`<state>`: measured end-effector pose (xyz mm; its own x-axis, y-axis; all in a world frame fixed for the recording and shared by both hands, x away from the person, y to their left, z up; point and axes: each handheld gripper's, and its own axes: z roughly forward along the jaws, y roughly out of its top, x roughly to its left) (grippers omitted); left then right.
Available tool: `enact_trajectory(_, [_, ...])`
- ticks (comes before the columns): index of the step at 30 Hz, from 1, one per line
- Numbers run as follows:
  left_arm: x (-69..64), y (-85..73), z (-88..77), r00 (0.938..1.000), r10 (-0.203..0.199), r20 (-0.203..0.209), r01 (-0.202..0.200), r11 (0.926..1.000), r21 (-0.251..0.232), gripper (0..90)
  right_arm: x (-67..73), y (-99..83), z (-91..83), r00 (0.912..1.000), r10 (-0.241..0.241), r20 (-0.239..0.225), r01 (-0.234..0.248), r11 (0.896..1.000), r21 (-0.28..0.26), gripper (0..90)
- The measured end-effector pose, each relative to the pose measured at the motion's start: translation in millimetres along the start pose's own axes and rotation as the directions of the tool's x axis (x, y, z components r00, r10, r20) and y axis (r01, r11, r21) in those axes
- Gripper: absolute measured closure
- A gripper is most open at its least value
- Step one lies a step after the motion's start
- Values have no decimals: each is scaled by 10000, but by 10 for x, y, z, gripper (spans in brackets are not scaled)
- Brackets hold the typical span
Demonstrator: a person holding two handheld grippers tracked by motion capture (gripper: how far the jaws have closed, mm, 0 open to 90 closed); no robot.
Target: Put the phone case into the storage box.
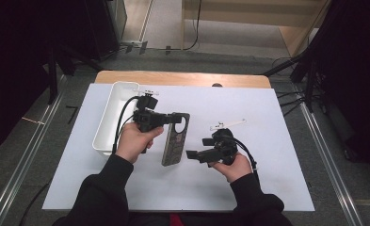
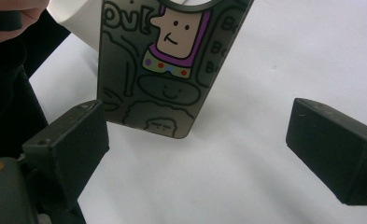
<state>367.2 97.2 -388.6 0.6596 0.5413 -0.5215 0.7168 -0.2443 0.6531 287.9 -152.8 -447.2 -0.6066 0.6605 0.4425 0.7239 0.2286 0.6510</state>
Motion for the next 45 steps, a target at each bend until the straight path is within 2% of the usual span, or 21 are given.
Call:
enact_trajectory(9, [-44,-27,35,9987,452,239,-458,9986,282,792,-90,9,-104,9992,-329,249,333,9993,-181,57])
enact_trajectory(15, [-58,-37,30,9965,687,484,-704,9970,327,792,-184,16,-149,9999,-105,102,108,9993,-350,58])
enact_trajectory(23, [-58,-47,29,9933,973,632,-1003,9939,463,792,-229,44,-194,10000,-15,95,21,9980,-626,58])
enact_trajectory(37, [-129,-77,0,9866,1085,1219,-1138,9928,381,792,-289,93,-206,9999,107,-73,-113,9957,-918,60])
enact_trajectory(39, [-131,-83,-5,9860,1056,1292,-1112,9931,369,792,-296,100,-211,9998,106,-172,-122,9953,-960,149])
enact_trajectory(45, [-126,-102,-9,9834,1062,1473,-1121,9932,320,792,-290,128,-208,9994,73,-327,-107,9945,-1046,150])
